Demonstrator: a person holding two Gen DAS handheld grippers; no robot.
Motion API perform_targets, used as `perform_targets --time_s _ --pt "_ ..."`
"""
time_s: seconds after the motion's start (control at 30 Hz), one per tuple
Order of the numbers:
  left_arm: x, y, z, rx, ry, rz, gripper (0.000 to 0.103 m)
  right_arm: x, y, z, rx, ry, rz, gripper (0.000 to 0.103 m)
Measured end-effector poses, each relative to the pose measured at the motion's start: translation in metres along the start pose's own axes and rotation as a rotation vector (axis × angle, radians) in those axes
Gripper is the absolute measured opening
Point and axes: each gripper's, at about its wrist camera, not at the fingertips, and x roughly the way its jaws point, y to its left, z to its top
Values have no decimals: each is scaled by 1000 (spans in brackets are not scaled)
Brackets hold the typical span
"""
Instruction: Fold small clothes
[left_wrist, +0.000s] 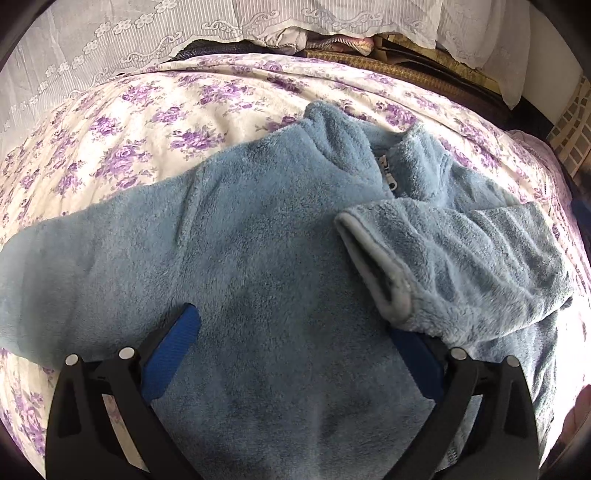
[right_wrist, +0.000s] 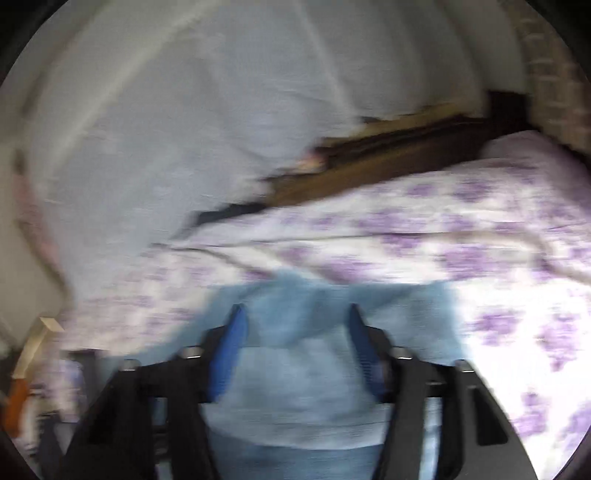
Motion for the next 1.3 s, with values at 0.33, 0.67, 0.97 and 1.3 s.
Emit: perform_targets --time_s 0.33,0.67,0.97,1.3 --pt "3 -2 31 -79 58 -160 98 -3 -72 -3 206 48 0 57" --pt "-22 25 24 -182 49 -300 96 -6 -65 -2 192 38 17 63" --pt "0 1 11 -138 139 -328 86 -8 -64 -6 196 34 25 65" --pt "-14 11 18 -111 22 -281 10 -5 -61 -8 160 23 2 60"
